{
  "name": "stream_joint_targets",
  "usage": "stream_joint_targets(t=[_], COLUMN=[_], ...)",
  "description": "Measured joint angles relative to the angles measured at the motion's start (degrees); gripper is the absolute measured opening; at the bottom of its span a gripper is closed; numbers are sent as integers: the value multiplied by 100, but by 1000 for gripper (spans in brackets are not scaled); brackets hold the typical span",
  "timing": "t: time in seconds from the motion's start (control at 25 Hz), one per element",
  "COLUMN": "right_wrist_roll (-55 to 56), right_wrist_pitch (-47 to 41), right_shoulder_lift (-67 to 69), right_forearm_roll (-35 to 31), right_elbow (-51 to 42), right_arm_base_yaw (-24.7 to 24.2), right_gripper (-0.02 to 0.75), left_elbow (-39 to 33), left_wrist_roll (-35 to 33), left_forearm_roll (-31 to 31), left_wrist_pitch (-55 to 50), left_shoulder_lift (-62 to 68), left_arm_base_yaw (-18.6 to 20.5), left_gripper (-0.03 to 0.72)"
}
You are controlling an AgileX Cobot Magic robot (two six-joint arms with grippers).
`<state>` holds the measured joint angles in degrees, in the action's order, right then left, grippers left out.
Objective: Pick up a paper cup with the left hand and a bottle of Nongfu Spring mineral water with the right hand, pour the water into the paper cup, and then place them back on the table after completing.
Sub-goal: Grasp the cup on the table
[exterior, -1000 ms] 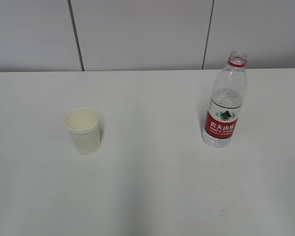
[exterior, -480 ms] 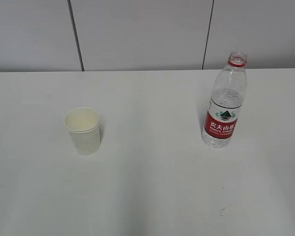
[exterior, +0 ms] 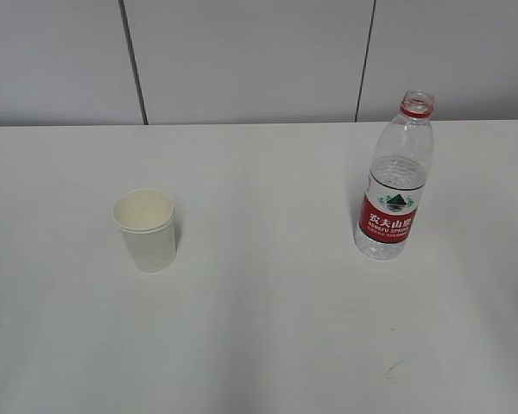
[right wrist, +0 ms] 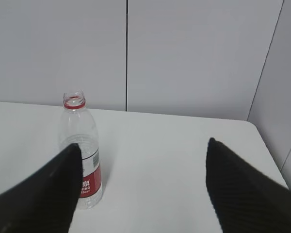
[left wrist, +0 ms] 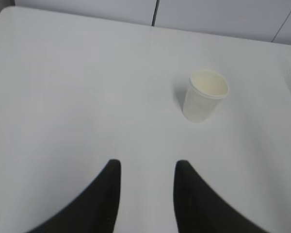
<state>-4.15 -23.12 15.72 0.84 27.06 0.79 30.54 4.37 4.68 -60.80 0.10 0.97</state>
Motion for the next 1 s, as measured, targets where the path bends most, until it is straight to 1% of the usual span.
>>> stream_joint_targets(t=[0.08,0.24,0.36,0.52,0.6,0.68,0.8,0.88,1.0], right_wrist_roll=[0,0,0,0,0,0,0,0,0], right_wrist_pitch=[318,928,1288,1653,1734,1769,1896,2081,2466], right_shoulder_lift=[285,881,1292,1795,2008,2191,2384,2476,2683], right_forearm_roll=[8,8,8,8,8,8,-24,-115,-297], right_elbow=[0,0,0,0,0,0,-4,-4,-4], right_arm_base_yaw=[0,0,0,0,0,0,0,0,0], right_gripper=[587,587,587,587,587,587,587,587,587], left_elbow=[100,176,176,169,27,-257,-715,-1010,-1400], left_wrist_roll=[-278,-562,-1013,-1231,-1246,-1247,-1252,-1252,-1252], left_forearm_roll=[37,38,43,57,121,235,493,667,760], left_wrist_pitch=[366,1362,2032,3063,3733,4534,5419,5818,6226], left_shoulder_lift=[109,520,1071,1836,2204,2470,2797,2972,3115], left_arm_base_yaw=[0,0,0,0,0,0,0,0,-16], left_gripper=[240,240,240,240,240,240,240,240,240])
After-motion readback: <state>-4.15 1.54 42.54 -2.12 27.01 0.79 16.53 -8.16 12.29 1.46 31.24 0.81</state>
